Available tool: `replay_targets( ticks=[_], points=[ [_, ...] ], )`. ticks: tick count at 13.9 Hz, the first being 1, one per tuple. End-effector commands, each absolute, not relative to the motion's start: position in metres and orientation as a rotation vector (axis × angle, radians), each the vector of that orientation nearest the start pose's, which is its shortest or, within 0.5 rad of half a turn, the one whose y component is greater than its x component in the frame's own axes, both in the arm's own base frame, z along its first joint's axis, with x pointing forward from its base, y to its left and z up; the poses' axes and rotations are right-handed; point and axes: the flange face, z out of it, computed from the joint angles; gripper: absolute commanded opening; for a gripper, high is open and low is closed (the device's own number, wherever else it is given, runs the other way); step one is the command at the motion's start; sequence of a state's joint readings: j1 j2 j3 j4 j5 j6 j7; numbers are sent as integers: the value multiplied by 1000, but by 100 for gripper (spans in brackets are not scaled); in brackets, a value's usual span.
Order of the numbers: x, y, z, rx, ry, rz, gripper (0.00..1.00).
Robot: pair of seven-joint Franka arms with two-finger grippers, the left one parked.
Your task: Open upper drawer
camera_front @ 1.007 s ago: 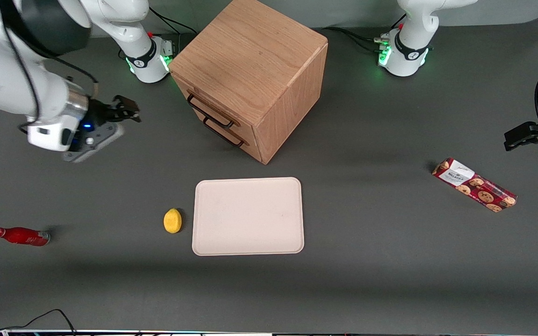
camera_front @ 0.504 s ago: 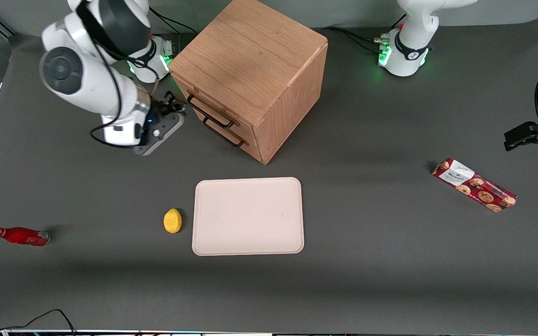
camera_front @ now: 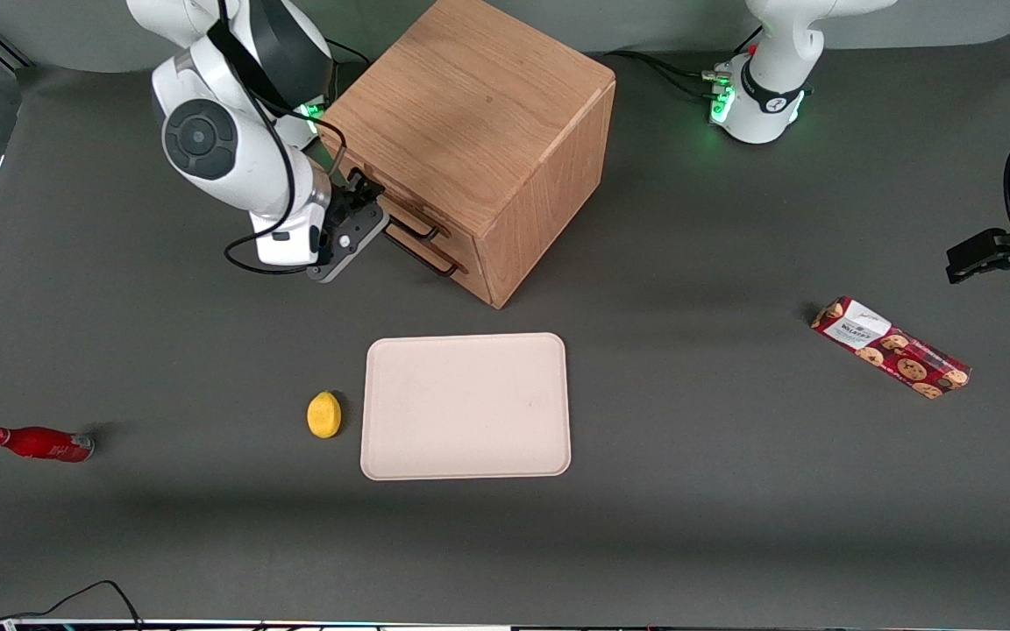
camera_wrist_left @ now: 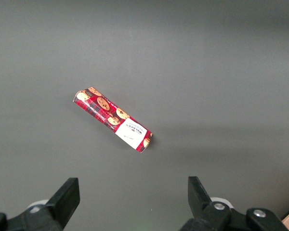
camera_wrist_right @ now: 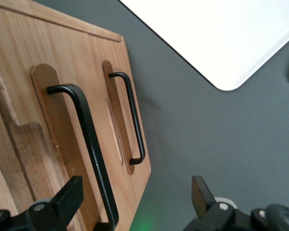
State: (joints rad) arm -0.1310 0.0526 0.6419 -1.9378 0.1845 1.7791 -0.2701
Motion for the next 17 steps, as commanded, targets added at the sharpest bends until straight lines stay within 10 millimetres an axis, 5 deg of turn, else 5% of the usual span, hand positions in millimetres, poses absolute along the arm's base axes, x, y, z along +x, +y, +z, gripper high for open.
replay_targets(
  ticks=[1, 17],
  points=[
    [464, 280, 437, -2707, -1067, 327, 100],
    [455, 286, 393, -2688, -1093, 311, 100]
  ],
)
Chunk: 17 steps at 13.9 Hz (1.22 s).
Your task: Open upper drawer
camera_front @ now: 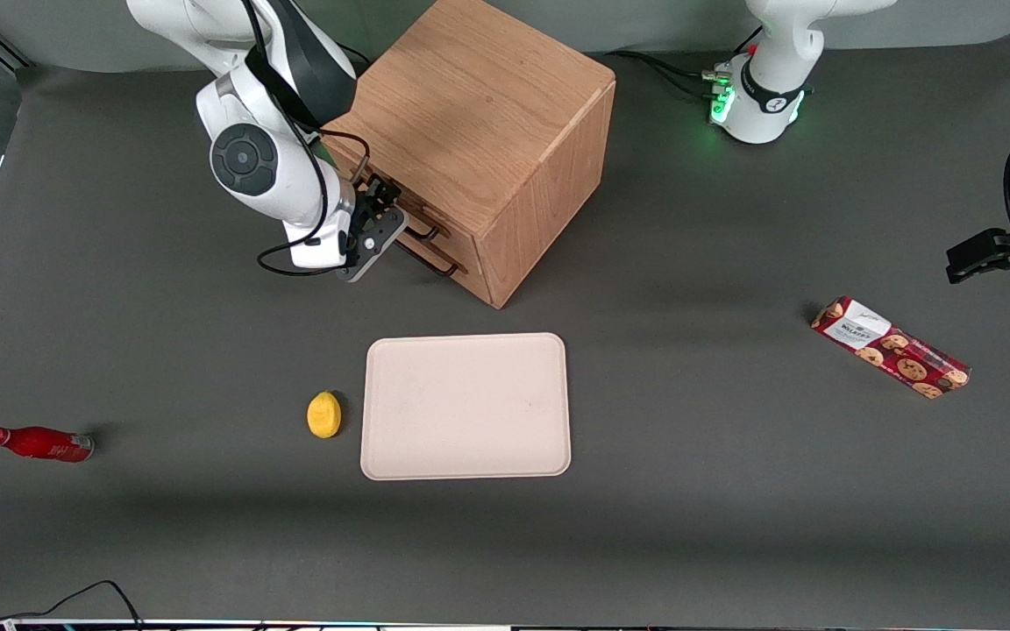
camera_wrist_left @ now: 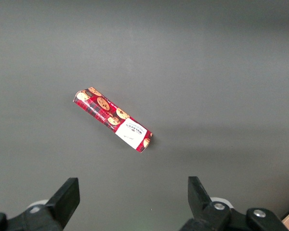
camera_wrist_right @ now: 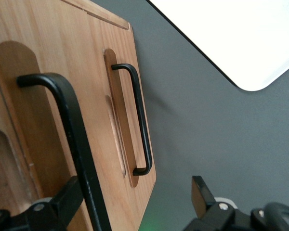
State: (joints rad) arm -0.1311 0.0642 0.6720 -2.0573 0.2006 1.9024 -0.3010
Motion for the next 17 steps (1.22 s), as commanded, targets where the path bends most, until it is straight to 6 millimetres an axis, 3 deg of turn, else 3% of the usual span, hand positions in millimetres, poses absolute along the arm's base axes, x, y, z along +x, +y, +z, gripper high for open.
replay_targets(
  ticks=[1, 9, 17],
  points=[
    [455, 286, 391, -2691, -1090, 300, 100],
    [461, 284, 383, -2697, -1086, 274, 100],
    [478, 266, 378, -2727, -1050, 231, 100]
  ],
)
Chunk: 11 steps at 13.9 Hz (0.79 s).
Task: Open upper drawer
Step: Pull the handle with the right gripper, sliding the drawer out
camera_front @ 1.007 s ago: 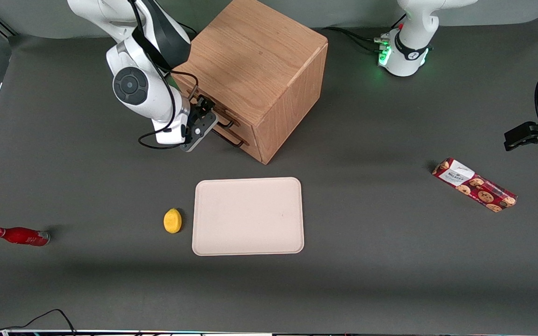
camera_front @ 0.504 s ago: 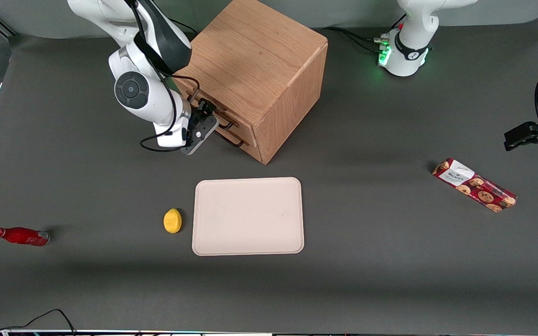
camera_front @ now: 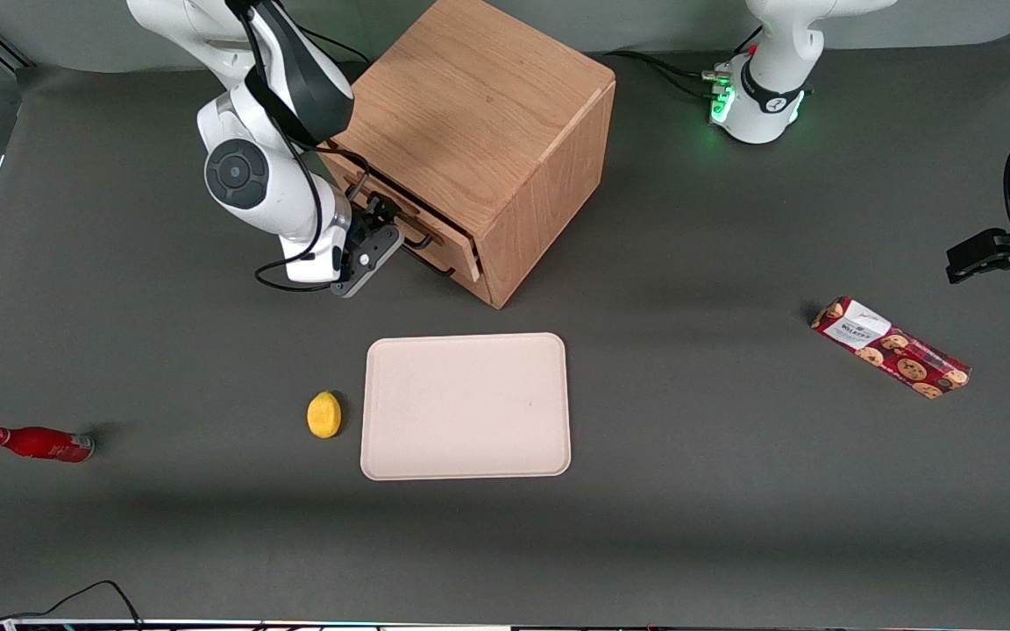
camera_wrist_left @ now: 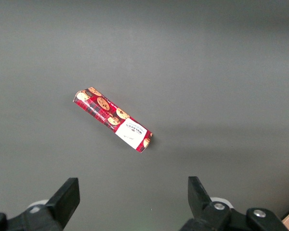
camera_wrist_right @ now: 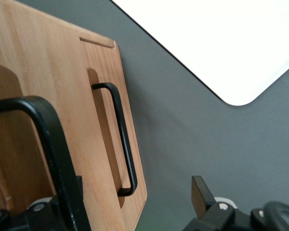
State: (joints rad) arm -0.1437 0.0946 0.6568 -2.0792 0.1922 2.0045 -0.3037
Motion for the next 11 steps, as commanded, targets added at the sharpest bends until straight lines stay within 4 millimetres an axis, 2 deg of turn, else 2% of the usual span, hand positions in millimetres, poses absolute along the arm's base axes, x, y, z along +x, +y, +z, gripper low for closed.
replay_targets(
  ticks=[1, 11],
  points=[
    [481, 263, 378, -2733, -1052, 229, 100],
    [515, 216, 378, -2803, -991, 155, 100]
  ],
)
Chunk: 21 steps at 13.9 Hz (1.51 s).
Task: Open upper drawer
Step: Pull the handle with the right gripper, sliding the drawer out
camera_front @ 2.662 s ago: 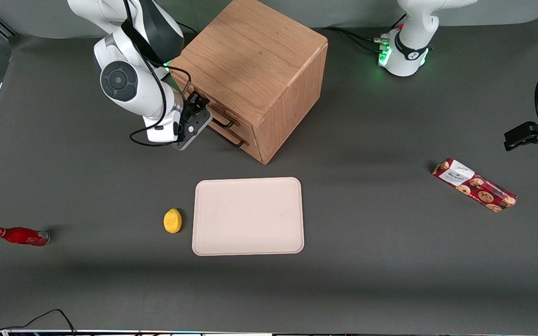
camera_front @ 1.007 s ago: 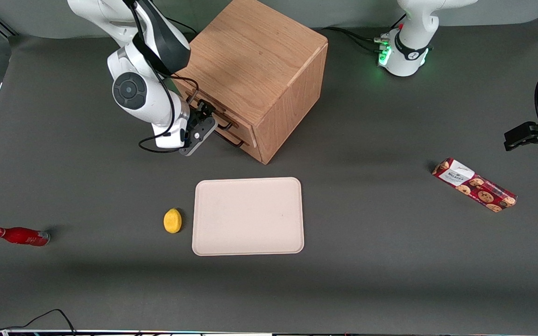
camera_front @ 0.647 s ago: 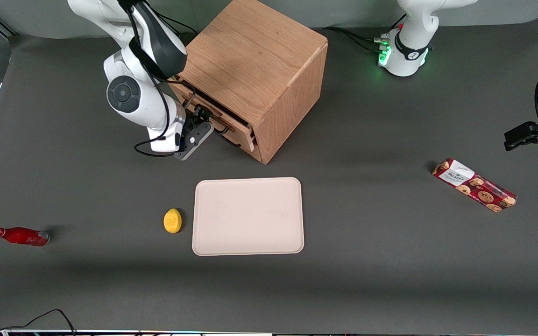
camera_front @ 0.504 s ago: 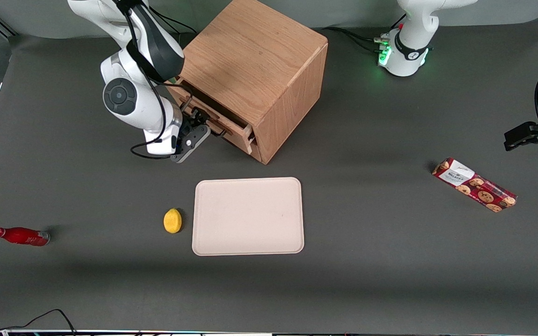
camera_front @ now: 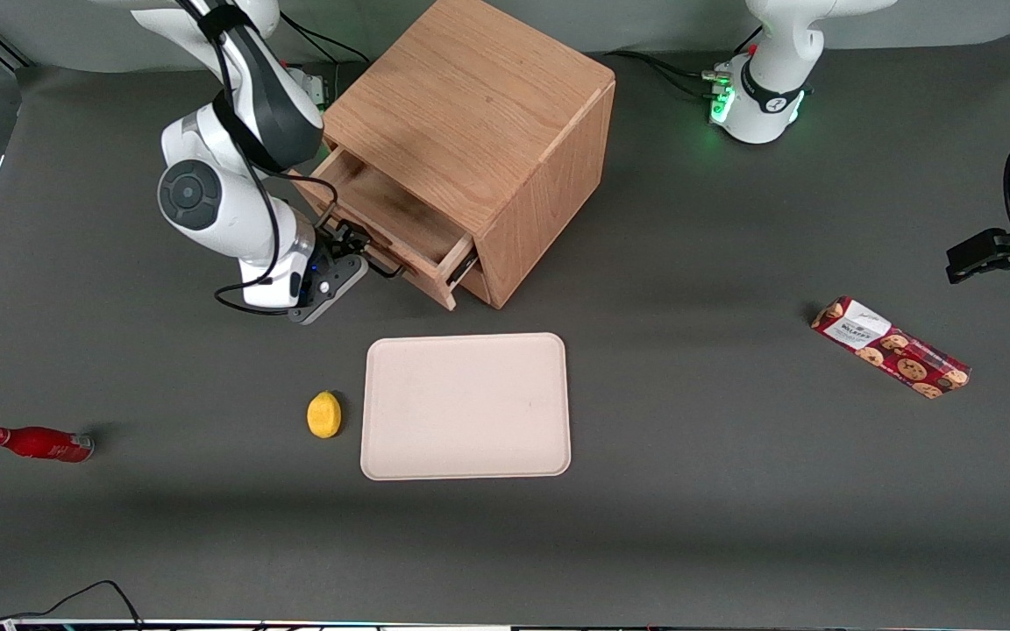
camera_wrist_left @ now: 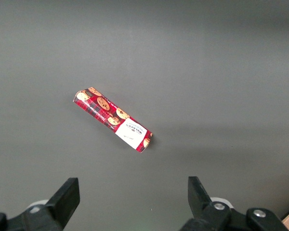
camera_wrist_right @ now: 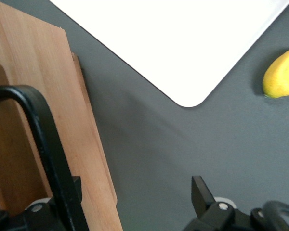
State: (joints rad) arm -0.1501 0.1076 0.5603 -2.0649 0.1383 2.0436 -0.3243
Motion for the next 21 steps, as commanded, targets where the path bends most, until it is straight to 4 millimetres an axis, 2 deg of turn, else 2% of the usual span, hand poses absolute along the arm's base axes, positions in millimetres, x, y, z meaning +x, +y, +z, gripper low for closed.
replay_targets(
  ticks=[1, 3, 8, 15, 21],
  points=[
    [520, 209, 378, -2814, -977, 143, 100],
    [525, 204, 379, -2822, -972, 132, 100],
    [547, 176, 389, -2857, -912, 87, 100],
    [574, 157, 394, -2861, -849, 45, 100],
    [586, 143, 396, -2879, -830, 24, 100]
  ],
)
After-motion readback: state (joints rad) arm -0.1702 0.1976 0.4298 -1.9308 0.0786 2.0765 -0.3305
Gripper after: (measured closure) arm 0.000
